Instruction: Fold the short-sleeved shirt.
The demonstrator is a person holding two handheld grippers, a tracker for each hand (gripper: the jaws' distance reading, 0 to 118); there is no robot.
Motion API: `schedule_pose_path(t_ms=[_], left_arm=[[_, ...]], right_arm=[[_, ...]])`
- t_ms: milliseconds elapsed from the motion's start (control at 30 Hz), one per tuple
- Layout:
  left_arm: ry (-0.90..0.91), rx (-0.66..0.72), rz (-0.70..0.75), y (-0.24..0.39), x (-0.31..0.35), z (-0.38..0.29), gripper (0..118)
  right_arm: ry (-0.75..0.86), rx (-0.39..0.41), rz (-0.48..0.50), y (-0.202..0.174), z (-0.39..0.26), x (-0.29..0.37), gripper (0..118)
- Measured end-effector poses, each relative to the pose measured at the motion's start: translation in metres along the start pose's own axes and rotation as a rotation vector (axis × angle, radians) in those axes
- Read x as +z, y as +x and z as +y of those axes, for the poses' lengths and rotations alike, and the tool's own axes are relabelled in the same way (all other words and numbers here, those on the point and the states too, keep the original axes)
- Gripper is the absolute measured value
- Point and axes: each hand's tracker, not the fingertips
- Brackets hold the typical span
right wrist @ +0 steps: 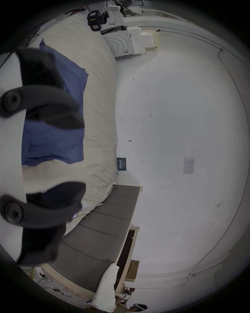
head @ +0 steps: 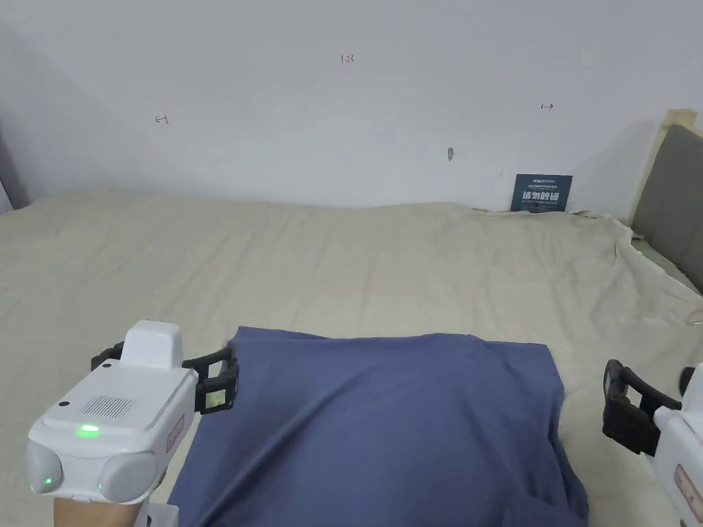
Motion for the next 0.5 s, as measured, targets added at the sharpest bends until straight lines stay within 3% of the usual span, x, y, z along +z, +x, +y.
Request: schedule_pose_path(t_ms=[67,100,133,167,200,333,500], left_arm=[[0.013,0.015,-0.013,0.003,0.004,-0.001,67],[0.011,0.034,-0.033,0.003,0.004,-0.001,42],[0.013,0.057,-0.059,0.004,0.006,-0.001,23],[0.017,0.070,-0.069,0.003,0.006,-0.002,7],[0.028,0.080,-0.075,0.004,0.007,-0.004,0],[0.002,0.065,-0.067,0.004,0.003,-0.010,0],[-0.023,0.089,-0.082,0.001,0.002,-0.013,0]], right_arm=[[0.005,0.013,-0.005,-0.001,-0.003,-0.003,39],[0.011,0.017,-0.011,-0.003,-0.005,-0.002,18],[0.018,0.019,-0.015,-0.005,-0.006,-0.001,5],[0.022,0.023,-0.005,-0.006,-0.007,-0.001,2],[0.025,0.027,0.009,-0.005,-0.009,-0.003,0],[0.029,0.063,-0.012,-0.011,-0.011,-0.002,0],[0.035,0.041,0.001,-0.011,-0.011,-0.002,0]])
